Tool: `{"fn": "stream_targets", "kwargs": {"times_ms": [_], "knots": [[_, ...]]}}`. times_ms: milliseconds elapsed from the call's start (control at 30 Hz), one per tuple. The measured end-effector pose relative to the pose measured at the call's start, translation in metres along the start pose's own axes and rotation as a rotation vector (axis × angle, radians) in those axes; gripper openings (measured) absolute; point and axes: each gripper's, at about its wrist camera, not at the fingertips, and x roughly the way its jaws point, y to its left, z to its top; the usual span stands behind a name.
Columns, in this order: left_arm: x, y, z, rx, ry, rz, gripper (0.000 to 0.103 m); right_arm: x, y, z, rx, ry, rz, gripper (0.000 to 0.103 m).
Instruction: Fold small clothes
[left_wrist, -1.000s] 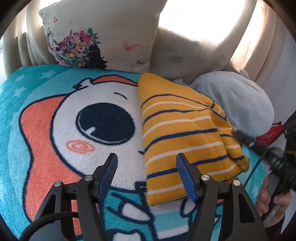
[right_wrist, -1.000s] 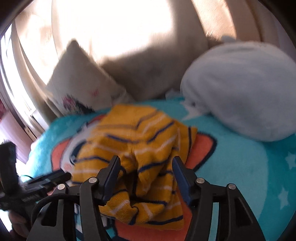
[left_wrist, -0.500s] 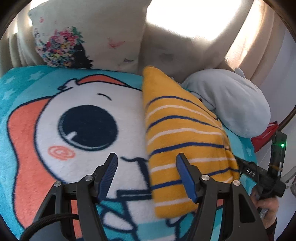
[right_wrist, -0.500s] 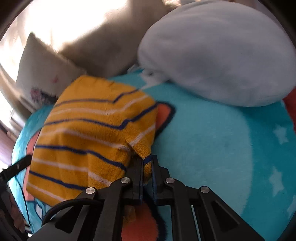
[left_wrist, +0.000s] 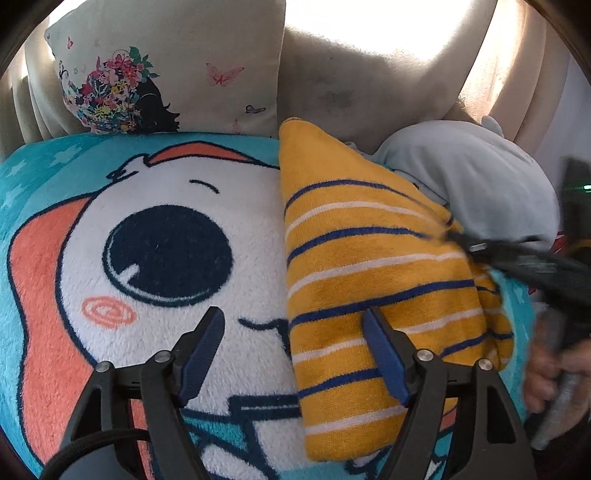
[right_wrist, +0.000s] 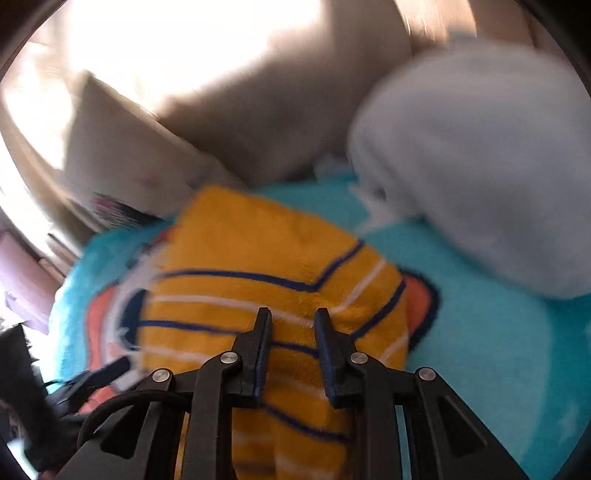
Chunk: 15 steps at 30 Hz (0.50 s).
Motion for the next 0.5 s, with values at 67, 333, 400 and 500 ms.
{"fn": "stream_targets", "kwargs": {"times_ms": [67,333,400,500], "knots": [[0.000,0.002,0.001,-0.003,0.003,0.004,0.080,0.002,-0.002,-0.001,0.019,-0.050,0.001,0.026],[-0.024,0.007,-0.003,-0.017,-0.007,-0.017,0.081,-0.038,0.023,-0.019,-0.105,-0.108,-0.126,0.026],[-0.035,0.007,-0.009,-0.018,-0.024,-0.012,0.081,-0.052,0.029,-0.029,-0.127,-0.129,-0.155,0.032],[-0.053,0.006,-0.022,-0.017,-0.055,0.004,0.081,-0.067,0.032,-0.044,-0.121,-0.143,-0.191,0.035]]}}
